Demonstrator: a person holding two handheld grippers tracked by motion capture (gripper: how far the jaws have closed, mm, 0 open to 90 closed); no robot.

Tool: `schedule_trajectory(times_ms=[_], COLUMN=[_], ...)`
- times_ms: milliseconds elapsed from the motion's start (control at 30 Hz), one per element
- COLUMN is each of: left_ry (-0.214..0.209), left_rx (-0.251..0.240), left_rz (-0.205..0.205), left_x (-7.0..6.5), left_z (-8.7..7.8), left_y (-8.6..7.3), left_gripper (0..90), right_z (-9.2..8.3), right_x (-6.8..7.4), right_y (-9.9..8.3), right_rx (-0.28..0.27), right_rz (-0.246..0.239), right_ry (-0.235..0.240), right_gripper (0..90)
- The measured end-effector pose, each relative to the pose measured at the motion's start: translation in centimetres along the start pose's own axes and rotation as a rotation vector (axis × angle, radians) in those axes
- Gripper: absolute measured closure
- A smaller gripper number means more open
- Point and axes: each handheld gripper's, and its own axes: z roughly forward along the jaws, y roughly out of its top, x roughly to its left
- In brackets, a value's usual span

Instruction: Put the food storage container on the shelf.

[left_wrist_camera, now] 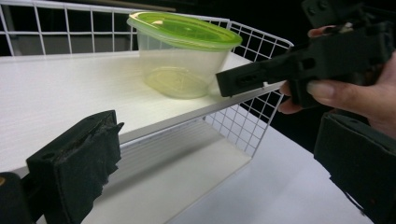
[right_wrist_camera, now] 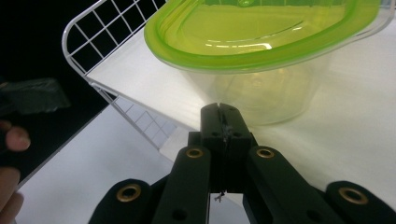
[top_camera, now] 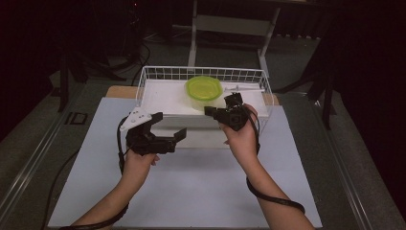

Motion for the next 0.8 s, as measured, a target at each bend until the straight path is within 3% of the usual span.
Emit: schedule_trajectory(times_ms=[300,467,733,767,800], left_ry=[-0.014,-0.041,-0.091,-0.105,-0.106], left_rx=[0.015,-0.001,-0.034,-0.036,-0.047], left_rz=[0.019,0.025,0.076,0.090,0.094], left_x=[-0.4,-0.5,-1.0,-1.3,-1.4], left_z=[0.2,0.3,0.2,0.1,0.1], left_y=[-0.5,-1.0,-1.4,-1.4,-1.4], left_gripper=[1.3,1.3,1.2,1.2,1.3], right_z=[1.2,0.6,-1.4,-1.9,-2.1], right_x=[-0.4,0.2,1.4,1.8,1.8], right_y=[0.5,0.2,-0.9,-1.5,-1.6], right_rx=[0.012,-0.001,-0.037,-0.050,-0.058], right_rz=[0.011,-0.005,-0.084,-0.125,-0.135], right_ry=[-0.004,0.018,0.043,0.029,0.031], right_gripper=[88.4,85.2,61.7,50.6,46.5])
